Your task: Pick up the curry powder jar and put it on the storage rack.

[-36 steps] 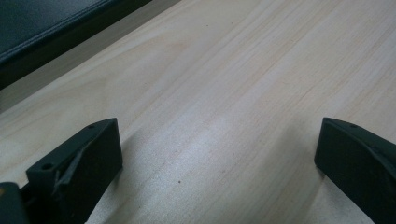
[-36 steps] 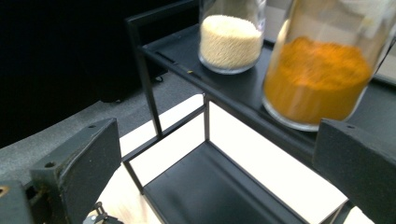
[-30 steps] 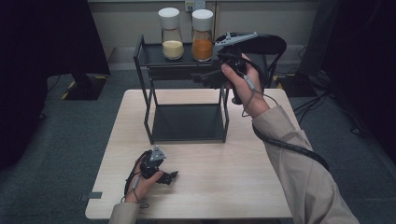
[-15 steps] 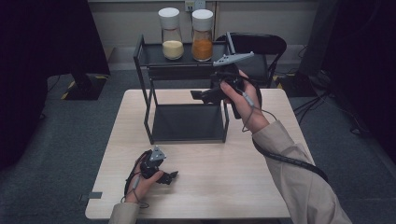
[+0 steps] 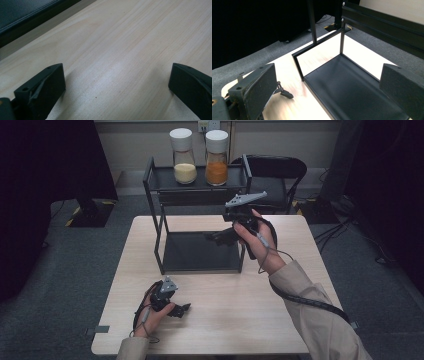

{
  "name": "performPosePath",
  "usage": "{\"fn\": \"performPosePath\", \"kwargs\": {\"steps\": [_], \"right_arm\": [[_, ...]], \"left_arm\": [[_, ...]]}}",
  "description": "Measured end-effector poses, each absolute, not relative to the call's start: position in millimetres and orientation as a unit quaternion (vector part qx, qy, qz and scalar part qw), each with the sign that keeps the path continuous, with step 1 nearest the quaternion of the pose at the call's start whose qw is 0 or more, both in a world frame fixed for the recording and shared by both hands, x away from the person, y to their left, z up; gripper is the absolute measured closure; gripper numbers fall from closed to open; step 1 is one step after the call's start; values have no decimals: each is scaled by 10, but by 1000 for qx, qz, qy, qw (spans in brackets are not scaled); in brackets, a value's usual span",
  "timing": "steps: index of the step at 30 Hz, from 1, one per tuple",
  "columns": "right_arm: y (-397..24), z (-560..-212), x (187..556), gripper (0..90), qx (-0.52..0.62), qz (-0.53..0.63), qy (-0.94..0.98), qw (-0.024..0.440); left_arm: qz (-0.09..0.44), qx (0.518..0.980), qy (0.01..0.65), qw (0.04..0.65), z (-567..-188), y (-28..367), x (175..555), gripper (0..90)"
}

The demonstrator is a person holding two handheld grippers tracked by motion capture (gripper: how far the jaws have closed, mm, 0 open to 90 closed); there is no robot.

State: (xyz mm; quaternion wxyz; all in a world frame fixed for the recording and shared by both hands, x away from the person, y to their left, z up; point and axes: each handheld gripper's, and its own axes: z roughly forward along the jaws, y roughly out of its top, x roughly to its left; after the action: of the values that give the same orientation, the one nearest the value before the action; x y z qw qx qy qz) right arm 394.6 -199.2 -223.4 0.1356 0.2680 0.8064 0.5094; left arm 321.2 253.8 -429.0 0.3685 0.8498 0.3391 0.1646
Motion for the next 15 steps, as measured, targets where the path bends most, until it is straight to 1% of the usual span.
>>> {"fn": "performPosePath", "kwargs": {"steps": [15], "right_arm": [[-2038, -2585, 3895, 6, 270, 508, 810, 114]], "left_arm": [[165, 850, 339, 369, -4294, 2539, 3211, 2]]}}
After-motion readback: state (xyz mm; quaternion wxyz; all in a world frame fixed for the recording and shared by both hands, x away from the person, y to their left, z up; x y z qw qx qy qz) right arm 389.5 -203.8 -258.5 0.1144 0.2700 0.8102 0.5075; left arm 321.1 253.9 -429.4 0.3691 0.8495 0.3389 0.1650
